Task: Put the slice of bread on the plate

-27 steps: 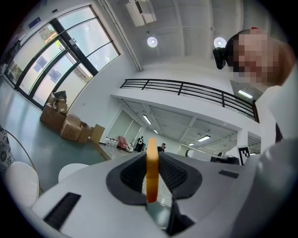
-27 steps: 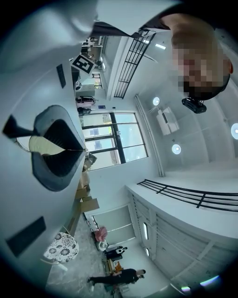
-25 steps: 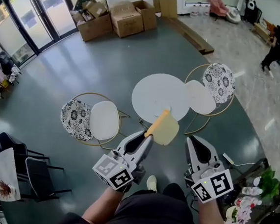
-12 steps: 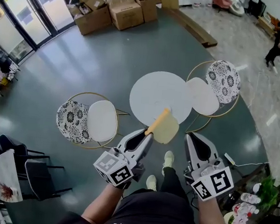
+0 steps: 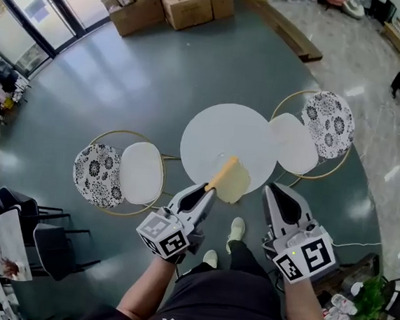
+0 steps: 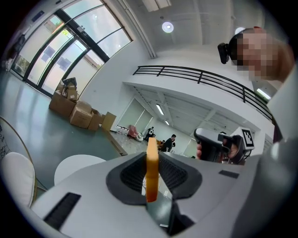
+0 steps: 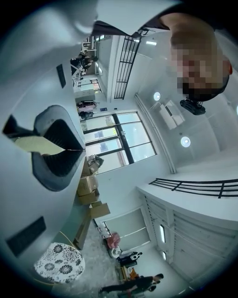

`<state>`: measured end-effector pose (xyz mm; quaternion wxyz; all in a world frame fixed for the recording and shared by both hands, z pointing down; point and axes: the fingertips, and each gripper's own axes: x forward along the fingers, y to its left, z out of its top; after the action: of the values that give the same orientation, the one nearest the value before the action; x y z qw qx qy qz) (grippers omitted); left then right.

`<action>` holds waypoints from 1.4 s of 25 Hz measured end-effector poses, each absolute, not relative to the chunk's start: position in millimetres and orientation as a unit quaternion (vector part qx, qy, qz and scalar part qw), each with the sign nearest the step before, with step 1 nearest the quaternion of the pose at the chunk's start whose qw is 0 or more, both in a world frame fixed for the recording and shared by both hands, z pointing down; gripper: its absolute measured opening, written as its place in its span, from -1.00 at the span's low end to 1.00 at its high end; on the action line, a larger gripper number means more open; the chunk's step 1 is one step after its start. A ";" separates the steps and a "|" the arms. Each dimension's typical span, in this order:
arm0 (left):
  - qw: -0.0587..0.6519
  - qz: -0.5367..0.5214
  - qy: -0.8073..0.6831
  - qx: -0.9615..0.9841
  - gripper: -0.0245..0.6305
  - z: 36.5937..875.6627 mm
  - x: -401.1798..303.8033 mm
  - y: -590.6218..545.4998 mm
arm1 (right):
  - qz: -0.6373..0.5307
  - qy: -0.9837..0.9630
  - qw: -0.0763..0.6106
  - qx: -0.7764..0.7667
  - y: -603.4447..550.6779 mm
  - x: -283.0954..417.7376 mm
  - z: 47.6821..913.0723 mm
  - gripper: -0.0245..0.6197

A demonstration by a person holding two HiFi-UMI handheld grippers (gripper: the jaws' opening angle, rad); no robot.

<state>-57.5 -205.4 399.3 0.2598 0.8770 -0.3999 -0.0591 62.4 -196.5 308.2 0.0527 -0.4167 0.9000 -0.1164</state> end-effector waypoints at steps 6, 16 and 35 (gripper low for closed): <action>0.288 -0.049 -0.409 0.865 -0.68 440.6 -52.1 -250.1 | -0.142 0.909 0.047 -0.390 -247.7 69.0 337.5 -0.91; 0.324 0.013 -0.371 0.870 -0.67 541.2 -56.2 -284.2 | -0.172 0.903 0.014 -0.393 -268.9 51.5 403.2 -0.91; 0.361 0.029 -0.352 0.863 -0.67 688.0 -62.7 -342.8 | -0.180 0.891 0.010 -0.417 -293.2 34.4 525.4 -0.91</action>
<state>-62.7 -342.8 688.0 0.3605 0.8633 -0.3519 0.0290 34.4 -293.2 525.4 0.0098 -0.4165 0.8912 -0.1796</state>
